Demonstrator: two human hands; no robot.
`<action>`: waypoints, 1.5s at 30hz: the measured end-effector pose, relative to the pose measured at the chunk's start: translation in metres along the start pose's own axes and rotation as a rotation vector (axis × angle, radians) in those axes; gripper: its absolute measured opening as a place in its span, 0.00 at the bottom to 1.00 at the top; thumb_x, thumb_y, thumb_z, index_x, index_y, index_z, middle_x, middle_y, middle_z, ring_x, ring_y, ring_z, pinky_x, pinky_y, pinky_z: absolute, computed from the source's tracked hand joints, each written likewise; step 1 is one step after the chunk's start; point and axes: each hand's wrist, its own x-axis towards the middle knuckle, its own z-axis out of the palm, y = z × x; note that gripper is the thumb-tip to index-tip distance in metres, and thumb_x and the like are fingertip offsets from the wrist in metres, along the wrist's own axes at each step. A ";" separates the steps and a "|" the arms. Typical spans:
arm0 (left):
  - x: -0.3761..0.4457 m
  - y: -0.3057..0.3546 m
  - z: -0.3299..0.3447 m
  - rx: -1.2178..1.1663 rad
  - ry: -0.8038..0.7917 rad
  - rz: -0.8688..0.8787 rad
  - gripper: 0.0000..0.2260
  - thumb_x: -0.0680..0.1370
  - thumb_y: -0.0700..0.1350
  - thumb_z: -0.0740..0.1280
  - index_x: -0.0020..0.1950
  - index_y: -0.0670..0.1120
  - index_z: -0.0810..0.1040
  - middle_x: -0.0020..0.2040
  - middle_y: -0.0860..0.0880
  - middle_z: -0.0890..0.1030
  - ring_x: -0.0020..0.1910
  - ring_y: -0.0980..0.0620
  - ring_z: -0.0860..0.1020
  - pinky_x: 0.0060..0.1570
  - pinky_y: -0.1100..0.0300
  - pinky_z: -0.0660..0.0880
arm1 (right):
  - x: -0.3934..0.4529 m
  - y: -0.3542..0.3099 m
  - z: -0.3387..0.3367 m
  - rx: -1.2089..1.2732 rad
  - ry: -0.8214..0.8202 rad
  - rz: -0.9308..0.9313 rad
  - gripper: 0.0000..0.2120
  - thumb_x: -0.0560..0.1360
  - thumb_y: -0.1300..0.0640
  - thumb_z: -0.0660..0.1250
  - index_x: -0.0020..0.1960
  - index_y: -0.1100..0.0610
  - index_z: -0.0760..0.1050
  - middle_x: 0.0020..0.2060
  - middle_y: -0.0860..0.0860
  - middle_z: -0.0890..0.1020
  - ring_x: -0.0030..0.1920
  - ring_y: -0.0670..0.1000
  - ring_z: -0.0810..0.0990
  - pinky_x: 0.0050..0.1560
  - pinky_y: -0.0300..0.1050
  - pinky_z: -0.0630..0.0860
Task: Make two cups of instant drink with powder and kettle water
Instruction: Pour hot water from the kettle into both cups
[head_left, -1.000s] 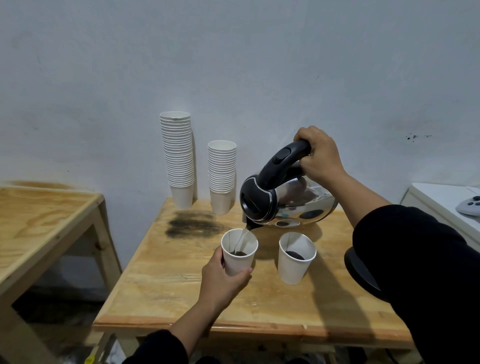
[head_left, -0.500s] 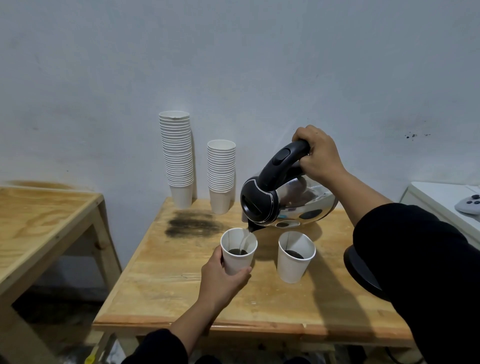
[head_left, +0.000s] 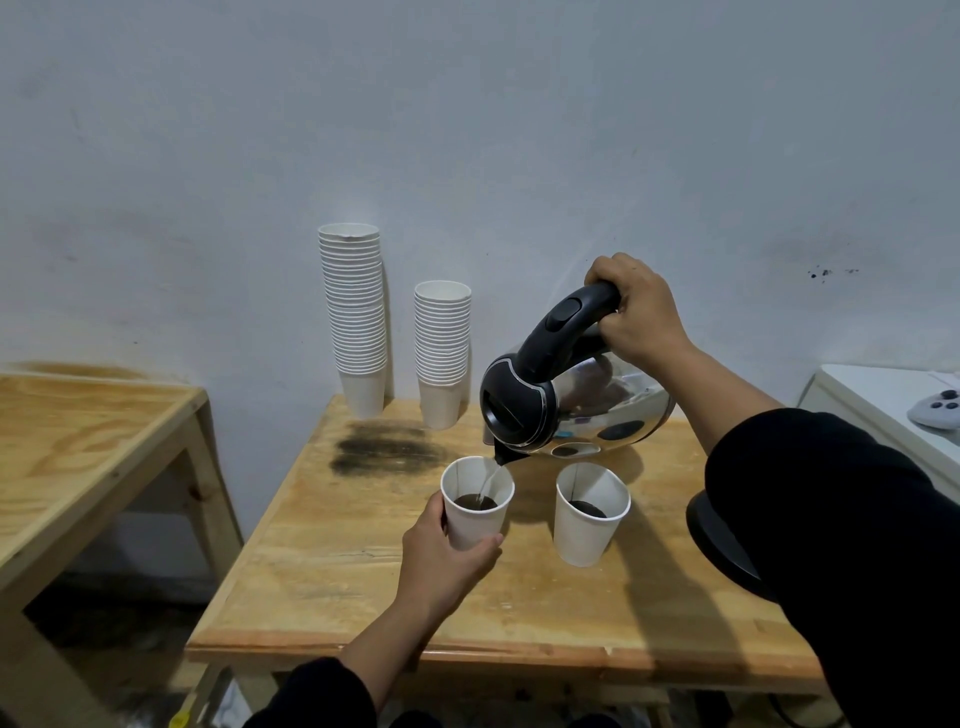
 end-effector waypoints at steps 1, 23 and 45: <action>0.000 0.000 0.000 0.001 0.000 0.000 0.34 0.66 0.50 0.78 0.68 0.52 0.67 0.57 0.57 0.75 0.55 0.58 0.74 0.43 0.72 0.72 | 0.000 0.000 0.000 0.002 -0.001 0.001 0.12 0.63 0.73 0.63 0.41 0.59 0.73 0.36 0.51 0.71 0.40 0.53 0.68 0.43 0.43 0.61; -0.006 0.001 -0.003 -0.184 0.074 -0.044 0.40 0.63 0.47 0.80 0.71 0.49 0.66 0.67 0.51 0.73 0.63 0.54 0.73 0.60 0.56 0.75 | -0.020 0.024 -0.028 0.152 0.179 0.430 0.13 0.67 0.73 0.59 0.43 0.57 0.72 0.41 0.54 0.74 0.40 0.54 0.70 0.33 0.40 0.64; -0.057 0.030 0.068 0.010 -0.146 0.108 0.25 0.72 0.48 0.73 0.67 0.48 0.70 0.62 0.52 0.75 0.58 0.56 0.76 0.57 0.65 0.73 | -0.088 0.054 -0.089 0.082 0.620 0.918 0.11 0.69 0.68 0.56 0.44 0.52 0.67 0.49 0.56 0.79 0.48 0.59 0.77 0.50 0.52 0.77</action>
